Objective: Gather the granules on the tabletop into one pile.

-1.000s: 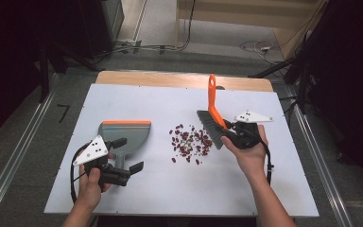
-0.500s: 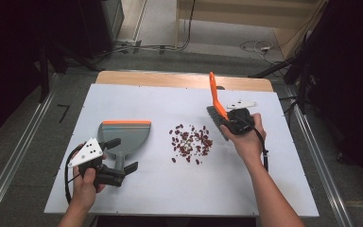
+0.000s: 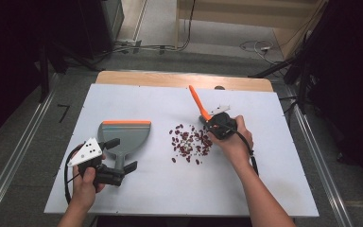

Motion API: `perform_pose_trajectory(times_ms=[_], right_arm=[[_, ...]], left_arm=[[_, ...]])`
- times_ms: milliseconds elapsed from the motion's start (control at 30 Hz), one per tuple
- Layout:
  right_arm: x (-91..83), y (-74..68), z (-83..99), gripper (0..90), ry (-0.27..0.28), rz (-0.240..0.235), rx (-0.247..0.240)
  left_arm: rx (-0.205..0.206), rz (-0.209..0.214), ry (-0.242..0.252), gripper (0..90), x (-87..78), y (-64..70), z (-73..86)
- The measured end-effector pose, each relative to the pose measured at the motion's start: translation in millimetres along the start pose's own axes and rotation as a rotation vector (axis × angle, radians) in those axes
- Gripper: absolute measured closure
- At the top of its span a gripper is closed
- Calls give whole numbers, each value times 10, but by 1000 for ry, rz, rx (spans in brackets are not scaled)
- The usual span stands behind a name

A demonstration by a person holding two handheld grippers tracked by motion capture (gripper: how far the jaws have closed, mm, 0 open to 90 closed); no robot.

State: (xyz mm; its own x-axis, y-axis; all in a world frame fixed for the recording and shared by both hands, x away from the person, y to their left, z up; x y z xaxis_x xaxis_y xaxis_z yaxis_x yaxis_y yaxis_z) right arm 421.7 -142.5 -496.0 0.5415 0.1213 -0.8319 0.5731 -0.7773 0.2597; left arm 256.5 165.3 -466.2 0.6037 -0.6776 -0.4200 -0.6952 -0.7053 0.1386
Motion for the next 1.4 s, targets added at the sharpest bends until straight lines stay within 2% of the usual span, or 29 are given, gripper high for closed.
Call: perform_pose_trajectory(times_ms=[67,200,400,500,567,633,733,833,900,933,967,1000,1167,1200,1233,1267,1333,1400], right_arm=[[-9,-41,9,693,-5,-17,10],[-43,-102,18,693,-4,-40,-3],[-91,-263,19,693,-8,-37,-26],[-98,-300,12,693,0,-42,-38],[-118,-335,15,693,-3,-62,-24],[-128,-353,11,693,2,-57,-38],[-173,-362,5,692,2,-76,-12],[-256,-333,-36,692,45,-86,13],[-340,-366,-58,692,69,-124,23],[-415,-448,-74,692,84,-163,9],[-415,-448,-74,692,84,-163,9],[-479,-570,-86,691,93,-211,-19],[-575,-910,-88,691,81,-344,-49],[-575,-910,-88,691,81,-344,-49],[-586,-983,-84,691,75,-363,-54],[-596,-1112,-77,691,65,-390,-78],[-602,-1234,-59,691,49,-415,-85],[-596,-1285,-50,691,40,-428,-93]], left_arm=[[2,1,0,0,0,3,-1],[-2,3,-3,0,16,2,2],[-6,3,-2,0,14,-4,1],[-11,4,5,0,5,-11,-2],[-16,7,6,0,-4,-17,-5],[-18,3,9,0,-9,-27,-6],[-24,2,12,0,-13,-36,-1],[-24,-1,13,0,-19,-42,1],[-25,0,13,0,-16,-44,3],[-25,0,12,0,-13,-45,4],[-27,2,12,0,-9,-43,5],[-26,1,12,0,-6,-42,6],[-26,1,12,0,-3,-30,2],[-25,-1,11,0,-5,-29,1],[-24,0,12,0,-6,-29,1],[-24,0,12,0,-7,-28,0],[-24,-1,12,0,-8,-28,1],[-26,-1,12,0,-8,-30,4]])
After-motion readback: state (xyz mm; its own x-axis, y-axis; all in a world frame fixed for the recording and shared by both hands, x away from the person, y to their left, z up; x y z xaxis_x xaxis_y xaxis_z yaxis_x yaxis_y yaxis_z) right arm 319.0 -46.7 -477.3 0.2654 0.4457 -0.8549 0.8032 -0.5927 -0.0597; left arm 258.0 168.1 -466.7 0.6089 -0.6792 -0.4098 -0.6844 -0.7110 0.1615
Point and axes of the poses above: each handheld gripper's, and its own axes: x roughly forward along the jaws, z roughly out of its underside, y roughly to its right, the point moved 6 cm from there along x, roughly forward along the jaws, and after that the axes turned 8 degrees about -y, right-handed, at the moved point
